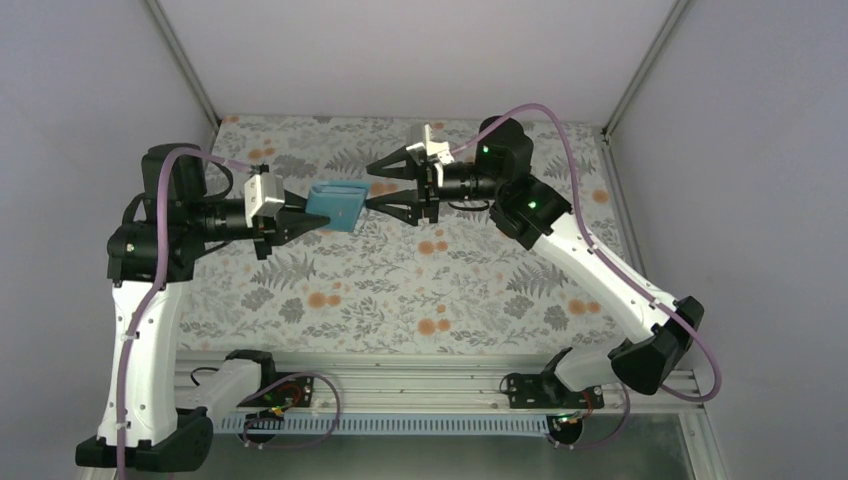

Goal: Take the credit cards out of the card holder

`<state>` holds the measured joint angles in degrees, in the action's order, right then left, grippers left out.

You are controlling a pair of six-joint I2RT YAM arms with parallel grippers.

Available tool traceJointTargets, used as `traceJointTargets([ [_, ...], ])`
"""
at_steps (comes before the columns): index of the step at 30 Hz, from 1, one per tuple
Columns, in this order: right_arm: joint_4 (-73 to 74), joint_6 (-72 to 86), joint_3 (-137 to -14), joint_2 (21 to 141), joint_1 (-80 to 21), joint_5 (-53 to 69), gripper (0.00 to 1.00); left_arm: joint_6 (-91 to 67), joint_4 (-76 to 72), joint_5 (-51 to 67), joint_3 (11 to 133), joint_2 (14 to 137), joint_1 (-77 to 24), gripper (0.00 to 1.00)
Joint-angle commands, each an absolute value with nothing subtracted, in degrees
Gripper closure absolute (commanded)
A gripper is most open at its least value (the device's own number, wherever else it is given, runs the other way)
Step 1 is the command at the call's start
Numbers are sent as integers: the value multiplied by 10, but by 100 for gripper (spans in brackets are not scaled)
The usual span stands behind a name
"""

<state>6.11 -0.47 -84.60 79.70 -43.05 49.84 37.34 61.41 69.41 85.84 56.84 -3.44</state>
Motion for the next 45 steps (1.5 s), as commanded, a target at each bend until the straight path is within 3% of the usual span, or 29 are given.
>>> traceJointTargets([
  [1, 71, -38, -862, 790, -435, 551, 38, 387, 585, 740, 834, 557, -35, 98],
  [7, 77, -38, -881, 814, -462, 525, 41, 366, 567, 728, 834, 554, -35, 98],
  [12, 73, -32, -891, 827, -475, 515, 62, 374, 567, 739, 805, 537, -35, 98],
  [19, 112, -70, -907, 849, -506, 514, 55, 347, 542, 734, 780, 528, -35, 98],
  [21, 111, -71, -906, 851, -507, 534, 69, 345, 541, 737, 779, 527, -35, 98],
  [23, 102, -70, -899, 844, -507, 554, 93, 342, 543, 737, 777, 525, -35, 98],
  [26, 81, -61, -873, 827, -504, 565, 96, 304, 521, 732, 767, 521, -35, 98],
  [27, 80, -49, -867, 824, -499, 555, 96, 273, 500, 724, 761, 518, -35, 95],
  [28, 78, -28, -859, 822, -494, 534, 96, 235, 457, 695, 750, 514, -35, 77],
  [30, 82, 20, -850, 819, -482, 455, 96, 174, 408, 609, 735, 507, -36, 29],
  [31, 90, 54, -848, 821, -479, 385, 96, 160, 389, 559, 727, 505, -36, 16],
  [35, 190, 206, -887, 855, -476, 59, 96, 175, 352, 364, 685, 499, -35, 11],
  [37, 208, 260, -885, 868, -480, -40, 96, 193, 356, 323, 673, 503, -36, 5],
  [43, 148, 301, -879, 884, -537, -126, 96, 186, 358, 332, 673, 520, -67, 5],
  [45, 142, 302, -888, 892, -546, -131, 96, 188, 367, 310, 689, 536, -84, 0],
])
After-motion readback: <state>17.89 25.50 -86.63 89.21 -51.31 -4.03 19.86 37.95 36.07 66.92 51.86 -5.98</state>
